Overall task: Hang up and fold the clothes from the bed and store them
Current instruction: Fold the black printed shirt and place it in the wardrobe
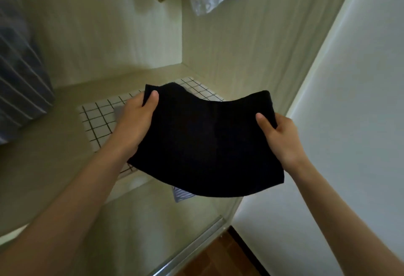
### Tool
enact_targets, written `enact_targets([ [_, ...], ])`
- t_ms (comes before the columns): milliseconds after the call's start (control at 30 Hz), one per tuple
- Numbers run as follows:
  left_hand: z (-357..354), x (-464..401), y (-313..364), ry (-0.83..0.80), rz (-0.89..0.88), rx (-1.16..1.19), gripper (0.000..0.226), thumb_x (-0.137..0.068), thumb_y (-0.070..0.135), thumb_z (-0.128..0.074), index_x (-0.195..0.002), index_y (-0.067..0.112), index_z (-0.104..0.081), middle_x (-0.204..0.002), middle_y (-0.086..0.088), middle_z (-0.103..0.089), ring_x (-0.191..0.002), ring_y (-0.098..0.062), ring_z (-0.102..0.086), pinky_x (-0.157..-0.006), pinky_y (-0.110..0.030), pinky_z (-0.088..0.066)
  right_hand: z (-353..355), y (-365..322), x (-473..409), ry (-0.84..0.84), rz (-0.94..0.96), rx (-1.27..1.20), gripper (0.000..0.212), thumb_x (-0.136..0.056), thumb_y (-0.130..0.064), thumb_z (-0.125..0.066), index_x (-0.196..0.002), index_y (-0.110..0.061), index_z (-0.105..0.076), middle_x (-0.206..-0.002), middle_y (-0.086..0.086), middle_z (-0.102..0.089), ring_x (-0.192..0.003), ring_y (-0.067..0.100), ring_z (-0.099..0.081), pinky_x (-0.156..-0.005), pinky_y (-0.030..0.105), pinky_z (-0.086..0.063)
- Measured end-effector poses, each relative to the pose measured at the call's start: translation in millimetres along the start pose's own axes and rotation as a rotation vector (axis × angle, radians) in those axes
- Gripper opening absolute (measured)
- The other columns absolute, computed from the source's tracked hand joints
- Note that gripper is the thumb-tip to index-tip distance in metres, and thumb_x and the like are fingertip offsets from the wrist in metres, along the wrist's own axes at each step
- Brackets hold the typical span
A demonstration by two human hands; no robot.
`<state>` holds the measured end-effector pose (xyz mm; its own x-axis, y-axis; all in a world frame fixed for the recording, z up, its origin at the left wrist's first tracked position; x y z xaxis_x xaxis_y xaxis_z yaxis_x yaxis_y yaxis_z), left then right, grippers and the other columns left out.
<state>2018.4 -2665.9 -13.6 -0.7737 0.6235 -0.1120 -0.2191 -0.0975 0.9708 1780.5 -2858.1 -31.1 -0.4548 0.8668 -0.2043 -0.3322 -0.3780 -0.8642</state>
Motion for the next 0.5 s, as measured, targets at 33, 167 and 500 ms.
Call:
enact_targets([
  [33,-3.7,-6.0,-0.1,0.025,0.013,0.001,0.024,-0.103,0.041,-0.04,-0.098,0.032,-0.062,-0.106,0.008,-0.064,-0.098,-0.009,-0.06,-0.074,-0.024,-0.045,-1.3,2.1,-16.3,-0.026,0.011,-0.016,0.037,-0.1,-0.033,-0.054,-0.093,0.002,-0.063,-0.089,0.02,-0.069,-0.083,0.034,-0.067,-0.077,0.05,-0.056],
  [167,-4.1,-23.8,-0.1,0.159,0.034,0.0,0.023,-0.103,0.041,-0.041,-0.101,0.034,-0.063,-0.106,0.009,-0.066,-0.098,-0.008,-0.062,-0.076,-0.024,-0.046,-17.6,0.1,-74.7,-0.147,0.072,-0.054,0.032,-0.1,-0.03,-0.053,-0.077,-0.01,-0.06,-0.073,0.009,-0.063,-0.068,0.023,-0.063,-0.062,0.038,-0.051],
  [500,33.1,-48.8,-16.5,0.405,0.133,0.119,0.024,-0.102,0.04,-0.043,-0.106,0.03,-0.064,-0.101,0.01,-0.067,-0.092,-0.005,-0.063,-0.07,-0.019,-0.046,-80.0,-17.6,-152.1,-0.342,0.155,-0.154,0.022,-0.1,-0.033,-0.054,-0.084,-0.021,-0.063,-0.09,0.002,-0.069,-0.086,0.018,-0.067,-0.079,0.04,-0.055],
])
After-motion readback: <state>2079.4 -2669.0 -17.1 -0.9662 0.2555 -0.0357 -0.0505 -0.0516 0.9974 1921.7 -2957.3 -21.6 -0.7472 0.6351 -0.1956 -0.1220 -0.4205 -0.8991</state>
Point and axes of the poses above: each hand's wrist, its own x-axis away from the middle knuckle, its own z-axis out of the back of the hand, y = z × x, the point moved 8 cm from there along -x, towards the middle knuckle
